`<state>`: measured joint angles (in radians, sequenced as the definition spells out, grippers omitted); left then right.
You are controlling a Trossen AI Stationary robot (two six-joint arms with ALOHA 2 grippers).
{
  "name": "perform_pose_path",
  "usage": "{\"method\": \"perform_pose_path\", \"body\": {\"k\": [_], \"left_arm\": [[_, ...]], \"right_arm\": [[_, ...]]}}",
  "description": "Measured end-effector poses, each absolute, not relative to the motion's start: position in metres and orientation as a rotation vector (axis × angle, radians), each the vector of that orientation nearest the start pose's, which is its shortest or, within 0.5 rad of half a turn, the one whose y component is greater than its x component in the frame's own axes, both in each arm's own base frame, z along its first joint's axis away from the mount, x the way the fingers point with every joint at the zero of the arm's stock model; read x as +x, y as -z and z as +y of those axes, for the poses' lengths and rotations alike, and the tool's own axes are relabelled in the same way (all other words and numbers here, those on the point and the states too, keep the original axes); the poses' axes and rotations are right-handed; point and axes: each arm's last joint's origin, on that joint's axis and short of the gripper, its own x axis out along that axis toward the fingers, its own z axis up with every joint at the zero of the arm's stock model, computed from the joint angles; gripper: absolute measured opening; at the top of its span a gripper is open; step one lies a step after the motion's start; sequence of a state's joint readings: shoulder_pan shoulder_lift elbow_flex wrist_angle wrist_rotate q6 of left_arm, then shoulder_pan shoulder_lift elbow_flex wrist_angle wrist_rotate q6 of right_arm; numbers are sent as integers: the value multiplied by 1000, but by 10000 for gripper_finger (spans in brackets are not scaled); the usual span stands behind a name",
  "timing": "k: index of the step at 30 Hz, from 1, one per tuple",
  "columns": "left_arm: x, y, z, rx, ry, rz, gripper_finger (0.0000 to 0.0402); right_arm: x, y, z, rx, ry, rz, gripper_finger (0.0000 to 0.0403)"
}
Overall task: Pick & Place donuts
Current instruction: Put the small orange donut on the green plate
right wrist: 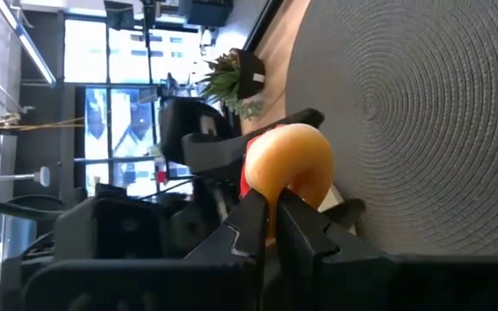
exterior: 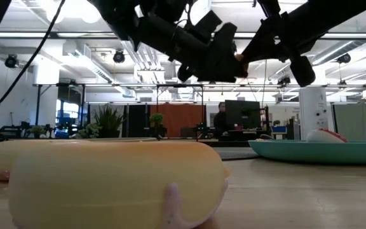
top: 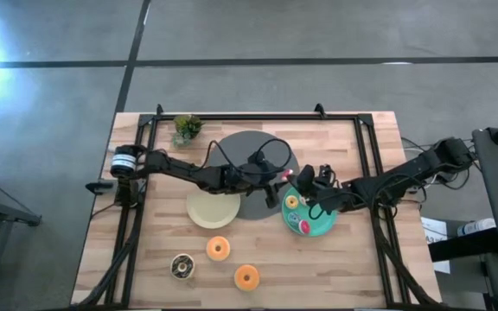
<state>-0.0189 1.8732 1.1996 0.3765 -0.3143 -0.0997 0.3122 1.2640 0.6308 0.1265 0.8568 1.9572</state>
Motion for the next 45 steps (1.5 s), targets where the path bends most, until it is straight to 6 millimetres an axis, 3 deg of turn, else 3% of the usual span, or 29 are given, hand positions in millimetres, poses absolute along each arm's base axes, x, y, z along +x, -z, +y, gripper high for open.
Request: {"method": "perform_pose_path", "body": {"k": [11,16,24,31,35,39,45], "left_arm": [[422,-229,0,2,-304,311,42],[421,-227,0,6,-309,333,6],[420,-223,-2,42,-296,367,8],[430,-187,-31,193,-165,472,6],[446,-170,-54,333,-85,512,6],[470,-163,-69,450,-35,569,6],[505,-168,-67,479,-32,651,11]], "right_arm": [[242,-213,56,1594,745,-183,21],[241,-214,56,1563,729,-116,86],[219,-221,56,1423,727,87,207],[187,-256,47,1274,853,334,225],[173,-286,41,1174,942,358,224],[164,-313,36,1117,985,313,224],[159,-336,34,1095,971,284,224]]}}
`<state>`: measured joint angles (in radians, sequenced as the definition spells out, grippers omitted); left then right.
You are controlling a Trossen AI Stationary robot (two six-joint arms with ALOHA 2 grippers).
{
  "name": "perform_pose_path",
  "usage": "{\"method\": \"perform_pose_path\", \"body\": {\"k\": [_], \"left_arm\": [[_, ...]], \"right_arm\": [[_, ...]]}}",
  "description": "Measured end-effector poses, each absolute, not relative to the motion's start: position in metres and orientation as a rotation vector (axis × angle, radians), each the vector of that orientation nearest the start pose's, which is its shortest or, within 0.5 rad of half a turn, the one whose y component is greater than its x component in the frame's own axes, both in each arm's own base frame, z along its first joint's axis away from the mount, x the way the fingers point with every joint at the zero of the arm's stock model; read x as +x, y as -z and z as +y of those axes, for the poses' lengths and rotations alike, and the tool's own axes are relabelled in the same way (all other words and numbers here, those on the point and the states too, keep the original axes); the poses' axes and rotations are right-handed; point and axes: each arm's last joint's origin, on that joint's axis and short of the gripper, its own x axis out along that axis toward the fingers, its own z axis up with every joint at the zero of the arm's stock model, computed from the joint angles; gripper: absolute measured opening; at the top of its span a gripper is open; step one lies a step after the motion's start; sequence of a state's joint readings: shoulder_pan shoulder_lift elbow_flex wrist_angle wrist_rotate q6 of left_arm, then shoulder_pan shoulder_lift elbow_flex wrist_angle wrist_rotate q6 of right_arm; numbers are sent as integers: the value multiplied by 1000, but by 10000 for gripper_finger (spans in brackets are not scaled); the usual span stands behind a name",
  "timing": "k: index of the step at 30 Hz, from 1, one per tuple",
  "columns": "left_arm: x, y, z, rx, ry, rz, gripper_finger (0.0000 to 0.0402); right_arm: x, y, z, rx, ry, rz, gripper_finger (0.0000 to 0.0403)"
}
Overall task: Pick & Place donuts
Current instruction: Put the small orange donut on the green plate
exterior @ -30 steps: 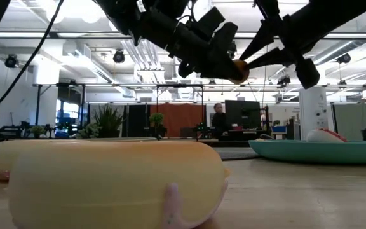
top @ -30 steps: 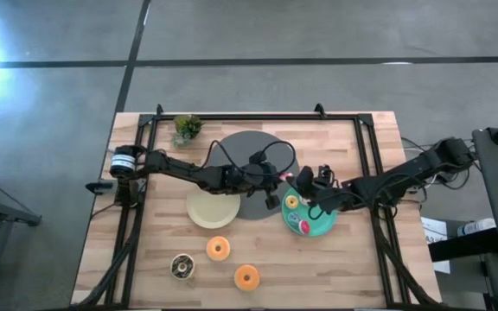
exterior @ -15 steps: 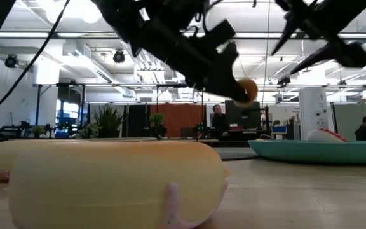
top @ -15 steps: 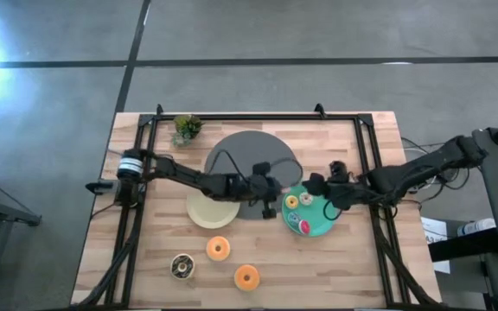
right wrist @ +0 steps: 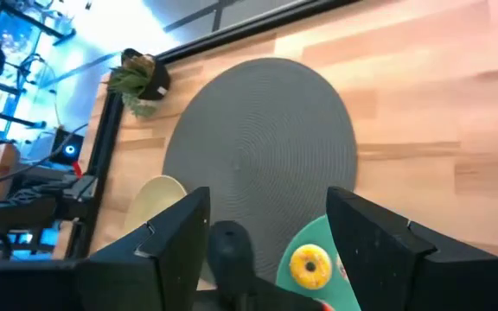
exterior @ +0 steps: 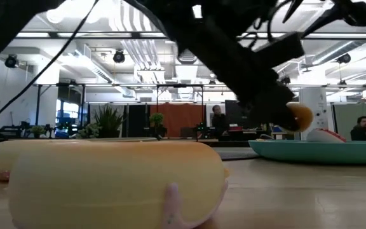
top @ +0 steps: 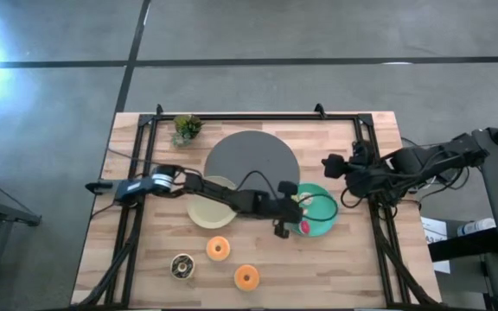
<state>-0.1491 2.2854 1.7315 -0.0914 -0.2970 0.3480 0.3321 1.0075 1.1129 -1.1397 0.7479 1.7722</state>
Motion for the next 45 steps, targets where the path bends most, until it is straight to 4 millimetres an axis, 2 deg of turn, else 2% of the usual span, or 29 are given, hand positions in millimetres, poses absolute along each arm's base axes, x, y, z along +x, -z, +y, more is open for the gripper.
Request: {"method": "perform_pose_path", "body": {"k": [7,12,15,27,31,34,37,40,42,45], "left_arm": [[520,-173,-58,441,27,666,57],[521,-173,-54,439,22,663,112],[521,-173,-53,455,26,668,131],[514,-165,-55,434,63,771,135],[515,-168,-56,386,65,759,135],[516,-178,-56,364,54,740,135],[508,-199,-53,358,47,732,135],[491,-221,-47,336,35,734,134],[476,-228,-40,286,28,727,131],[450,-227,-31,219,3,681,126]], "right_arm": [[160,-340,34,1066,967,282,224],[159,-332,34,1053,981,295,224],[158,-327,34,1062,994,294,224],[156,-325,33,1067,998,294,224],[156,-325,33,1084,999,295,224],[156,-321,36,1106,963,401,224],[158,-311,43,1049,908,567,224],[153,-301,51,976,903,666,224],[150,-295,56,961,874,747,224],[151,-276,68,920,783,931,224]]}}
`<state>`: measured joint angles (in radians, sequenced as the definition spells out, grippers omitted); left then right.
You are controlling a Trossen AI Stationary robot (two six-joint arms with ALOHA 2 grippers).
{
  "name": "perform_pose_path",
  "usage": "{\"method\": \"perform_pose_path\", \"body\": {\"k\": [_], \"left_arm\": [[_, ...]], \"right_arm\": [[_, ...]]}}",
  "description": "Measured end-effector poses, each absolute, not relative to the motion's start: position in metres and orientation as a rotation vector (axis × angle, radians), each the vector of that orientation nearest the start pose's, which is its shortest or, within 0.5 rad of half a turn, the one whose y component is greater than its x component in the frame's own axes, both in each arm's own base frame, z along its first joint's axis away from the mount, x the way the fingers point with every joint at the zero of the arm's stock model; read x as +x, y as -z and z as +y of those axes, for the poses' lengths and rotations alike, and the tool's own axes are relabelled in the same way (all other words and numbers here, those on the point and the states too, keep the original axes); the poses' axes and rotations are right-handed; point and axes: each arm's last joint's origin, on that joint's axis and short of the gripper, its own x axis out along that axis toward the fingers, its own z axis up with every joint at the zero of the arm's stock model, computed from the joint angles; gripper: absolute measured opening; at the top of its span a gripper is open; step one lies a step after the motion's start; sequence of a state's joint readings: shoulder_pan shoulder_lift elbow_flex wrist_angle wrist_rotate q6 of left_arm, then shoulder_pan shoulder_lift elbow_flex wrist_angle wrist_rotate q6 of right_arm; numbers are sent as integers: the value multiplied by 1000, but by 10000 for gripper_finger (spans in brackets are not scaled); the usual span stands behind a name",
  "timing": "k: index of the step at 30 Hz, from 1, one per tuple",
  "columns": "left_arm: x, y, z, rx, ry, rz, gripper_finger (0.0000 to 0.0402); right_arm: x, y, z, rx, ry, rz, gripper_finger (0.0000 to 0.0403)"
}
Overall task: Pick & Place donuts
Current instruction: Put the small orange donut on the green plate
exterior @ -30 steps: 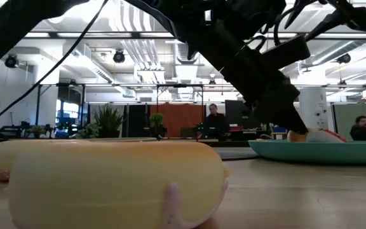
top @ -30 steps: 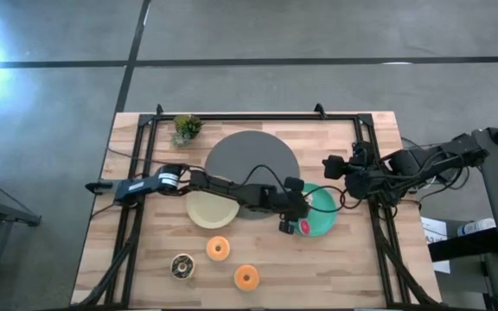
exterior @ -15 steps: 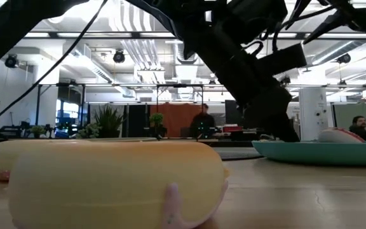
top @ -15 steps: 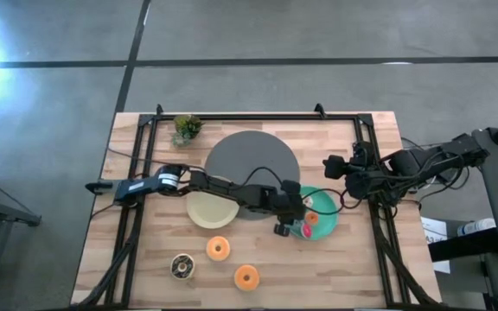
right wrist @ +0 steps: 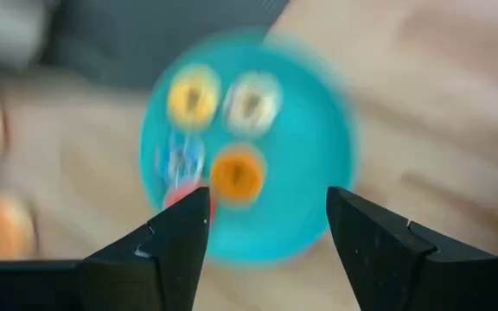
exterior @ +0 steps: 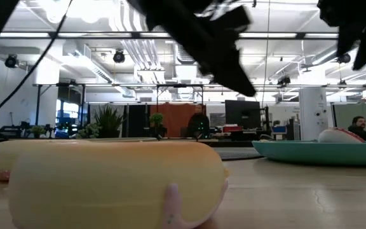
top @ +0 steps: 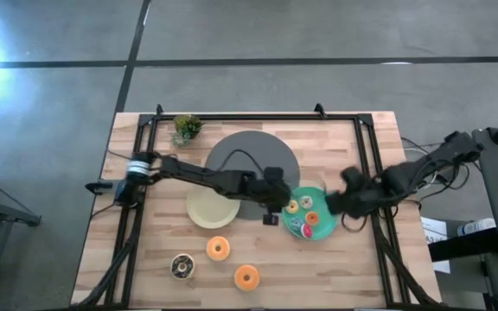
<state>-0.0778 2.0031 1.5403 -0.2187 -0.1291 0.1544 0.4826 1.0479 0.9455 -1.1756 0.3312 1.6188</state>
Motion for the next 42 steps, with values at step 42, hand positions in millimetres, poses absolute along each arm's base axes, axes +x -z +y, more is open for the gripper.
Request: {"method": "perform_pose_path", "body": {"k": [42], "left_arm": [[338,-211,-18,-68,-152,555,122]], "right_arm": [[239,-147,135,-57,275,1363,132]]}}
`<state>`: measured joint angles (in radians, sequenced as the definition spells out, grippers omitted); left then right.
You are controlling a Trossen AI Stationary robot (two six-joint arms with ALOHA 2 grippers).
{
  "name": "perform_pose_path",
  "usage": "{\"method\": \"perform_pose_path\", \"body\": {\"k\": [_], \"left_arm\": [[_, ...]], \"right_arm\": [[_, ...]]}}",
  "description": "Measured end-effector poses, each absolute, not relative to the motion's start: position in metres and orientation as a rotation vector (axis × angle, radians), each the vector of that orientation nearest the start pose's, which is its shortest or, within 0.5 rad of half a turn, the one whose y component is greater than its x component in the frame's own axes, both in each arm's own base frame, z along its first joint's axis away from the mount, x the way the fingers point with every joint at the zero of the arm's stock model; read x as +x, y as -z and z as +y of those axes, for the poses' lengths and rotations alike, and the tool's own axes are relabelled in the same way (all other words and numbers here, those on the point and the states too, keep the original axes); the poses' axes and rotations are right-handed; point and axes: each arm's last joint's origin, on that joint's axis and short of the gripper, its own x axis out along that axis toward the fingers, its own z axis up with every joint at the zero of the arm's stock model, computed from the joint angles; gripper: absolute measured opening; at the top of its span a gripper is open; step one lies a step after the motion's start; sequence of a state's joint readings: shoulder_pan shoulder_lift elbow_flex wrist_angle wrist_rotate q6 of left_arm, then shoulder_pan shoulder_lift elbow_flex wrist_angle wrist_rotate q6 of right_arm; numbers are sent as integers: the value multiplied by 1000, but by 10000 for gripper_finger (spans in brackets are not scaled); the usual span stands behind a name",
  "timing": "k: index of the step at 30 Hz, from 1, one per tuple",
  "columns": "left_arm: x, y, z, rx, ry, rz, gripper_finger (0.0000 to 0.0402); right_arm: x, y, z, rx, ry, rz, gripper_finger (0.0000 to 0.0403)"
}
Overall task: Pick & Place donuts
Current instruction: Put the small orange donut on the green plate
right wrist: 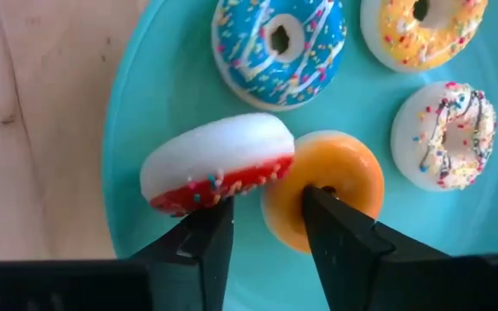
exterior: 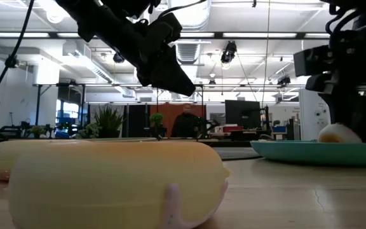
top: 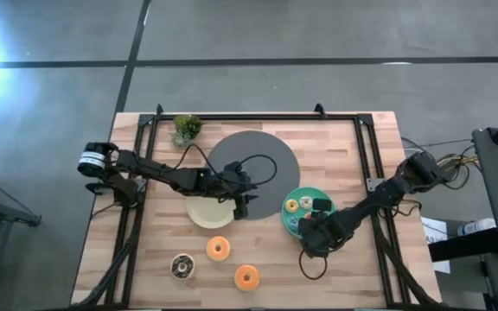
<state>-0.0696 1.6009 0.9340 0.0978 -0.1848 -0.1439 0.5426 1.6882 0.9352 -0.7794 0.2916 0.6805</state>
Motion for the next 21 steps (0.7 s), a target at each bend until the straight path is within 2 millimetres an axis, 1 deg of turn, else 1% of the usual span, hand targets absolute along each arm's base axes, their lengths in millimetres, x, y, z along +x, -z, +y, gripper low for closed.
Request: {"method": "perform_pose_path", "body": {"k": [4,13,17,21], "left_arm": [[338,-211,-18,-77,-156,554,122],[339,-212,-17,-76,-180,543,122],[339,-212,-17,-76,-180,539,122],[339,-212,-17,-77,-180,536,122]], "right_arm": [[239,-152,131,-41,279,1352,106],[241,-158,120,8,325,1349,18],[242,-166,116,80,353,1318,9],[238,-179,113,152,390,1272,9]]}}
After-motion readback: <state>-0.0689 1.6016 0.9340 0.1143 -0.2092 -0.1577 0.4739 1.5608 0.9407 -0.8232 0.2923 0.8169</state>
